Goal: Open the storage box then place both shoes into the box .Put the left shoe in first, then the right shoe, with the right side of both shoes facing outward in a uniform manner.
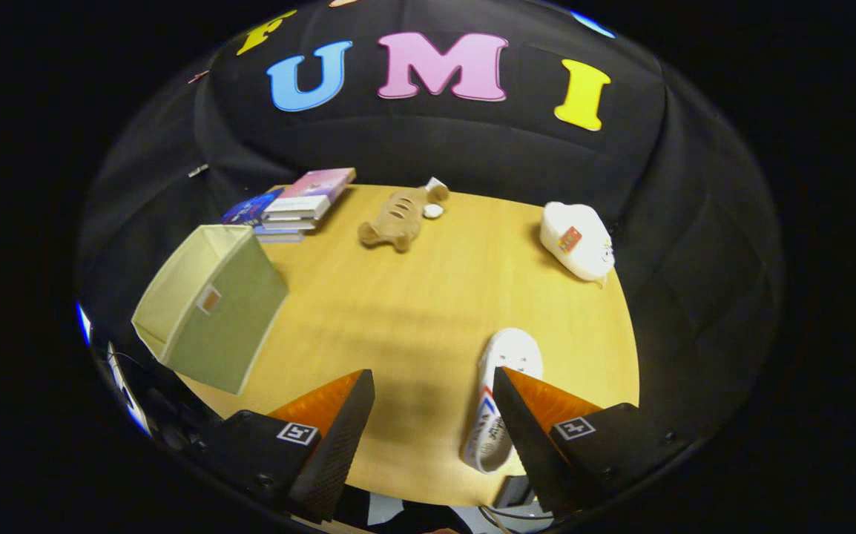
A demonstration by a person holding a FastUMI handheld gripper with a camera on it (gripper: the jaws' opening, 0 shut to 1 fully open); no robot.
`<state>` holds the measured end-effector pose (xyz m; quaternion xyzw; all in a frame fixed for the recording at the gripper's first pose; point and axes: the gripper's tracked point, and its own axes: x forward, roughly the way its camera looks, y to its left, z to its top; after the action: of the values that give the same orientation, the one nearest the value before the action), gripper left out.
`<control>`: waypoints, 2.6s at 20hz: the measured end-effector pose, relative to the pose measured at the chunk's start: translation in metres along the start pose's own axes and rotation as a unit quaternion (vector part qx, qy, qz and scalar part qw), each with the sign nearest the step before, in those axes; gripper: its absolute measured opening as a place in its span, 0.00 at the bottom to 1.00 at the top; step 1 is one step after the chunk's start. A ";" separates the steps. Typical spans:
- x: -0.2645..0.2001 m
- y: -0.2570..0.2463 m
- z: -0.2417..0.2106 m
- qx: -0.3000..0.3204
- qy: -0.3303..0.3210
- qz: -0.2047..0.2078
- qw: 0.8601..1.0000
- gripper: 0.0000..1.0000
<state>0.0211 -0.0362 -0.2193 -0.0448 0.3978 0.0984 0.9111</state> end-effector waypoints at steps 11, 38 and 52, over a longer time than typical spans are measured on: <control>0.065 -0.096 -0.108 0.004 0.112 -0.030 0.993 0.99; 0.072 -0.044 -0.090 0.134 0.113 0.003 0.985 0.05; -0.028 0.192 0.081 0.181 0.020 0.112 0.977 0.05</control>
<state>0.0197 0.1606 -0.1445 0.1638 0.4293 0.1252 0.8793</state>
